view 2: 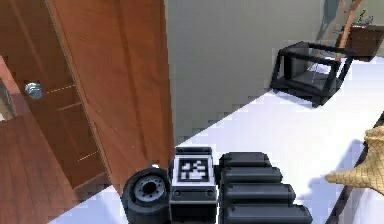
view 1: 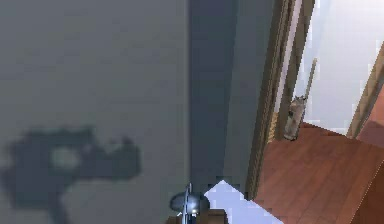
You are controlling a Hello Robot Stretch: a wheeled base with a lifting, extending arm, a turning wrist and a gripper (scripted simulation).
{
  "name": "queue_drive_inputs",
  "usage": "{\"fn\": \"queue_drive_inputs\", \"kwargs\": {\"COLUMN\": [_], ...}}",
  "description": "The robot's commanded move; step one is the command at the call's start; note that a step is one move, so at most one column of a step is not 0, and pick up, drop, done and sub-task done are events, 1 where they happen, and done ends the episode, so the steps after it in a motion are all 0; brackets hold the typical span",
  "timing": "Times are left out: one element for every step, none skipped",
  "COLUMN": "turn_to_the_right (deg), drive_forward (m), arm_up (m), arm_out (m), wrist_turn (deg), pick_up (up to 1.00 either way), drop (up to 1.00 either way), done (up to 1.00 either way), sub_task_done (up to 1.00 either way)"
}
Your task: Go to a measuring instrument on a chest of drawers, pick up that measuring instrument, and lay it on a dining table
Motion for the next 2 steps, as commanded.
{"fn": "queue_drive_inputs", "kwargs": {"turn_to_the_right": [15.0,0.0], "drive_forward": [0.00,0.30], "arm_up": [0.00,0.00], "arm_out": [0.00,0.00], "wrist_turn": [0.0,0.0], "pick_up": [0.00,0.00], "drop": [0.00,0.00], "done": [0.00,0.00], "sub_task_done": [0.00,0.00]}}
